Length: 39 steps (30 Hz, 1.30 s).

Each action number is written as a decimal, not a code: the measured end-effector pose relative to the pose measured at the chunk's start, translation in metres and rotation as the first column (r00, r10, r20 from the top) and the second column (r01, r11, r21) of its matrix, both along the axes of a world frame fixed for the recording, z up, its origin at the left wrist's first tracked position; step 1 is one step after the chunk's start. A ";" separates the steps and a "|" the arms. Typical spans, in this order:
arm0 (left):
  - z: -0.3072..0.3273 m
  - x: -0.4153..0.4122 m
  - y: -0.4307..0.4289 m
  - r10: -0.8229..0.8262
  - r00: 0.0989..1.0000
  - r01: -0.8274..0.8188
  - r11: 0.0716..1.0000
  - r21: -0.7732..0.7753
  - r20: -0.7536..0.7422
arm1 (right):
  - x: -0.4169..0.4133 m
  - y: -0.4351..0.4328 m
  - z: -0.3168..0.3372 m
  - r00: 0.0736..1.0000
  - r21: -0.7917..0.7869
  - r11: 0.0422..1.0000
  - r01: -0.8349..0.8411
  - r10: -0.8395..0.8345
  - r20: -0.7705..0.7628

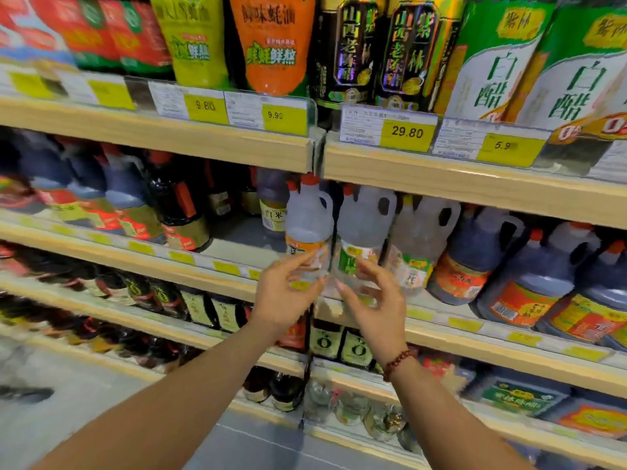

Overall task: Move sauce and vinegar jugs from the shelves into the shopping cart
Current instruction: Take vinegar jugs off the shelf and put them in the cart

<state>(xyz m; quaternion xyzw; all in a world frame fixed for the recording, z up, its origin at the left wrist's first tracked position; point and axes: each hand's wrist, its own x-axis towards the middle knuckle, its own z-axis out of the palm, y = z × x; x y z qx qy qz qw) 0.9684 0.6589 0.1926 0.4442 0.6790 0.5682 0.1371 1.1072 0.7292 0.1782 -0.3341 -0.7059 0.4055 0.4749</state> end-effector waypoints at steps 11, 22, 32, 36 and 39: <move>-0.006 -0.144 -0.202 0.344 0.939 -0.344 0.933 -0.101 -0.022 | -0.174 -0.133 0.007 0.884 -0.108 0.882 -0.459 0.466 0.048; -0.023 -0.279 -0.432 0.714 0.698 -0.702 0.697 -0.143 0.056 | -0.363 -0.320 0.002 0.663 -0.154 0.674 -0.722 0.739 0.122; -0.042 -0.349 -0.536 0.882 0.454 -0.870 0.470 -0.149 0.129 | -0.492 -0.407 -0.020 0.435 -0.189 0.451 -0.872 0.892 0.123; -0.050 -0.401 -0.563 0.932 0.336 -0.921 0.355 -0.159 0.133 | -0.560 -0.428 -0.033 0.361 -0.236 0.383 -0.893 0.923 0.133; -0.045 -0.449 -0.579 0.954 0.256 -0.950 0.278 -0.142 0.155 | -0.618 -0.437 -0.035 0.309 -0.256 0.324 -0.911 0.946 0.099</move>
